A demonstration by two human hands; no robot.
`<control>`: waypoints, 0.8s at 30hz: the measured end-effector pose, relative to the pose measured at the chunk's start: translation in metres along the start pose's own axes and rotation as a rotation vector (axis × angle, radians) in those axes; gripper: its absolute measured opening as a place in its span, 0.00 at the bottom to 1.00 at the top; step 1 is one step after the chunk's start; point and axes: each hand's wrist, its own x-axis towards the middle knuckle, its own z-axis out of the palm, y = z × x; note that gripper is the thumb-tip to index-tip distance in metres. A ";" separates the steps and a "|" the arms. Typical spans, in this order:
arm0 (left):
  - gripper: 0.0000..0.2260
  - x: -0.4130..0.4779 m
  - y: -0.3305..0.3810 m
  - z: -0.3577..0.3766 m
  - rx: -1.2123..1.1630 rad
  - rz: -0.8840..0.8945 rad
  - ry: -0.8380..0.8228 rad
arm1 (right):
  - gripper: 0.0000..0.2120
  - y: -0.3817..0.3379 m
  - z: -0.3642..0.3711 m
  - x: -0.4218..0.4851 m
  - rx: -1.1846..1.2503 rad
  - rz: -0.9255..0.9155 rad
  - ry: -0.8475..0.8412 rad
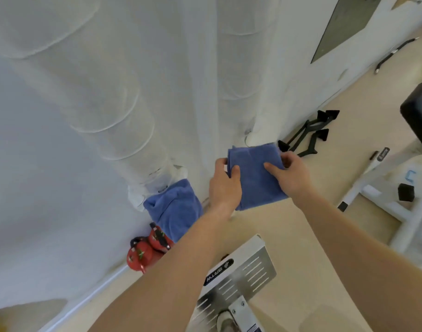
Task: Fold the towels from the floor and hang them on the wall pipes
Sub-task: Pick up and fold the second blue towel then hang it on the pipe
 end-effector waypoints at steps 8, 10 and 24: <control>0.04 0.097 -0.004 0.051 -0.301 -0.026 0.127 | 0.09 0.008 0.014 0.139 0.067 -0.140 -0.022; 0.07 0.112 -0.013 0.057 -0.334 -0.062 0.140 | 0.07 0.015 0.022 0.153 0.080 -0.143 -0.067; 0.09 0.137 -0.032 0.058 -0.544 -0.474 -0.018 | 0.19 0.033 0.033 0.169 -0.104 -0.148 -0.150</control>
